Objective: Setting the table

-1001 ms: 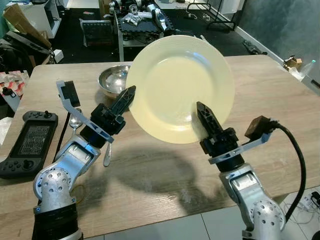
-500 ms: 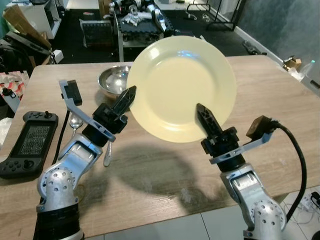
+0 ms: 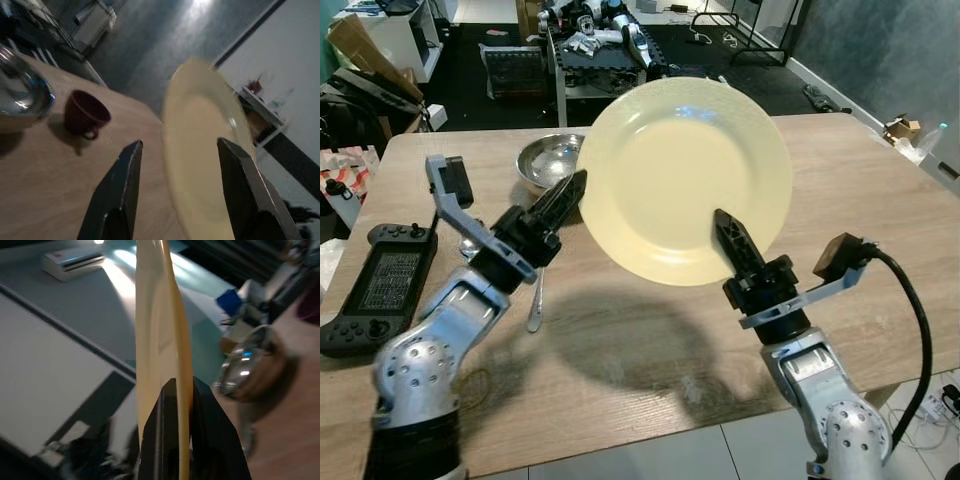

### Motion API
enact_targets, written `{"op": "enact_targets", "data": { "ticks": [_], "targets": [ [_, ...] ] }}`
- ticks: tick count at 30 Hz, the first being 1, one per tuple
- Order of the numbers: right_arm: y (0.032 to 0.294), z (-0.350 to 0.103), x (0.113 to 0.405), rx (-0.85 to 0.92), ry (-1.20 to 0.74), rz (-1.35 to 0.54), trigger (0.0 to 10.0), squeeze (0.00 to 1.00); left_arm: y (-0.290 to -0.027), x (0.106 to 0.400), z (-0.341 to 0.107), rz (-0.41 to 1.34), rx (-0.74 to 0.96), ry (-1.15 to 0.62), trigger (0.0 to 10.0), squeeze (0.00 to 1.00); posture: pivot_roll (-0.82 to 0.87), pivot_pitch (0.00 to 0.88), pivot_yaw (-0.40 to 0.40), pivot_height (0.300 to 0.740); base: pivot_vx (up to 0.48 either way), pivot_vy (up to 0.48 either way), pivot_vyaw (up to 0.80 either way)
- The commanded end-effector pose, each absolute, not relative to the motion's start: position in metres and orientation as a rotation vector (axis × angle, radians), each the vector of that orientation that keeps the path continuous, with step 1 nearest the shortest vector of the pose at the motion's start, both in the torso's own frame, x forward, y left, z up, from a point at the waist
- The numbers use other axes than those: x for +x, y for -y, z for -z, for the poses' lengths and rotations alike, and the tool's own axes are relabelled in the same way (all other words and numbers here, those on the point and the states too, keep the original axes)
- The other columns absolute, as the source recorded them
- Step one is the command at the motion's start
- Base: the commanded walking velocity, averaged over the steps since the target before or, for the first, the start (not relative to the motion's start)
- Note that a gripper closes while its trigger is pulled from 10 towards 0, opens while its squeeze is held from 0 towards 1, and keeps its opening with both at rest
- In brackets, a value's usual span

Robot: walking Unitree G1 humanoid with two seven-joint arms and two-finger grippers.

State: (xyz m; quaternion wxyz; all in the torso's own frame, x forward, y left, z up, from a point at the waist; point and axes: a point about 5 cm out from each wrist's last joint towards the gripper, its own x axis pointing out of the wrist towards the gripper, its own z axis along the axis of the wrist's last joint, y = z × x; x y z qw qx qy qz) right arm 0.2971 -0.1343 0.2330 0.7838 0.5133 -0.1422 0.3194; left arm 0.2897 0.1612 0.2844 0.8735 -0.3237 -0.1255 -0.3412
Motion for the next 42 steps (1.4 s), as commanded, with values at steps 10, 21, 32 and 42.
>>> {"op": "enact_targets", "data": {
  "ticks": [10, 21, 32, 42],
  "targets": [
    [0.167, -0.214, 0.309, 0.902, 0.313, -0.383, 10.0, 0.0, -0.174, 0.268, -0.217, 0.542, -0.034, -0.192, 10.0, 0.0, 0.15, 0.132, 0.045, 0.74, 0.0, 0.0, 0.0],
    [0.17, -0.21, 0.311, 0.558, 0.301, -0.223, 10.0, 0.0, -0.202, 0.277, -0.189, 0.167, 0.405, -0.23, 10.0, 0.0, 0.14, 0.114, 0.061, 0.74, 0.0, 0.0, 0.0],
    [0.172, -0.196, 0.315, 0.521, 0.268, -0.098, 10.0, 0.0, -0.169, 0.29, -0.187, 0.171, 0.204, -0.11, 10.0, 0.0, 0.12, 0.102, 0.044, 0.74, 0.0, 0.0, -0.25],
    [0.191, -0.195, 0.319, 0.528, 0.285, 0.01, 10.0, 0.0, -0.162, 0.307, -0.199, 0.189, 0.27, -0.004, 10.0, 0.0, 0.11, 0.097, 0.043, 0.74, 0.0, 0.0, -0.77]
  ]
}}
